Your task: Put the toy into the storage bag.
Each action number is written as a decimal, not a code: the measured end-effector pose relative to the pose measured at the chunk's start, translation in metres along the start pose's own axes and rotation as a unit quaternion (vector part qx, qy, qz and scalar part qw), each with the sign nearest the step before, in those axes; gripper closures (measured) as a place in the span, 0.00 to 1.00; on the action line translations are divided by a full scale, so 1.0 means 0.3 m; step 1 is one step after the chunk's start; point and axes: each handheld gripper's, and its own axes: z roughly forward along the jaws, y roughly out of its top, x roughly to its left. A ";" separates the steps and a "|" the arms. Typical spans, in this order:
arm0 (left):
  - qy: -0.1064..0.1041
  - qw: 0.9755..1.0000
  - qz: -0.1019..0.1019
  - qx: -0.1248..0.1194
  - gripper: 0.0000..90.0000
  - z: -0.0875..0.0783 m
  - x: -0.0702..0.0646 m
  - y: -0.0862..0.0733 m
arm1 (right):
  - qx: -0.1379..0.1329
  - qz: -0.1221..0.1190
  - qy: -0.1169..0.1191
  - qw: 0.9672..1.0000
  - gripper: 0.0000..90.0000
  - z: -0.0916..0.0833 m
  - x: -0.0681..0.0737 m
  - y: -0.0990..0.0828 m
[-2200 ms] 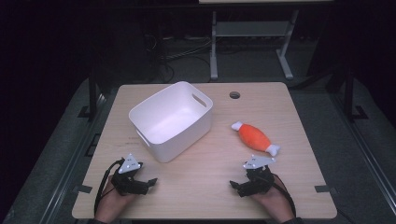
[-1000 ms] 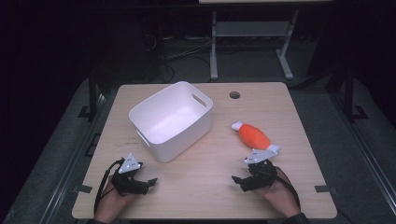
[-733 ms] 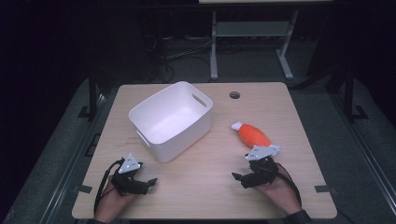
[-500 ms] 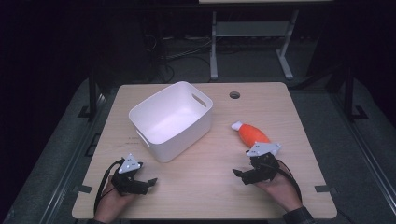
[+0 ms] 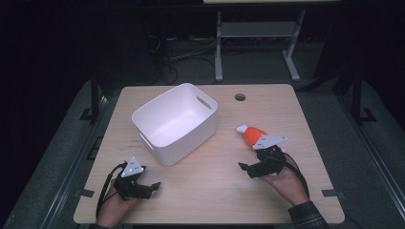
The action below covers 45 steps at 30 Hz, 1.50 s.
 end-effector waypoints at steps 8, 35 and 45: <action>0.000 1.000 0.000 0.001 0.14 0.000 0.000 0.000 | -0.010 0.000 -0.011 1.000 0.16 -0.009 -0.054 0.032; 0.000 1.000 0.000 0.001 0.14 -0.001 0.000 0.001 | 0.012 0.012 -0.042 0.999 0.13 0.048 -0.225 0.041; 0.000 1.000 0.001 0.001 0.14 -0.001 0.000 0.001 | 0.025 0.023 -0.037 0.999 0.11 0.109 -0.283 0.033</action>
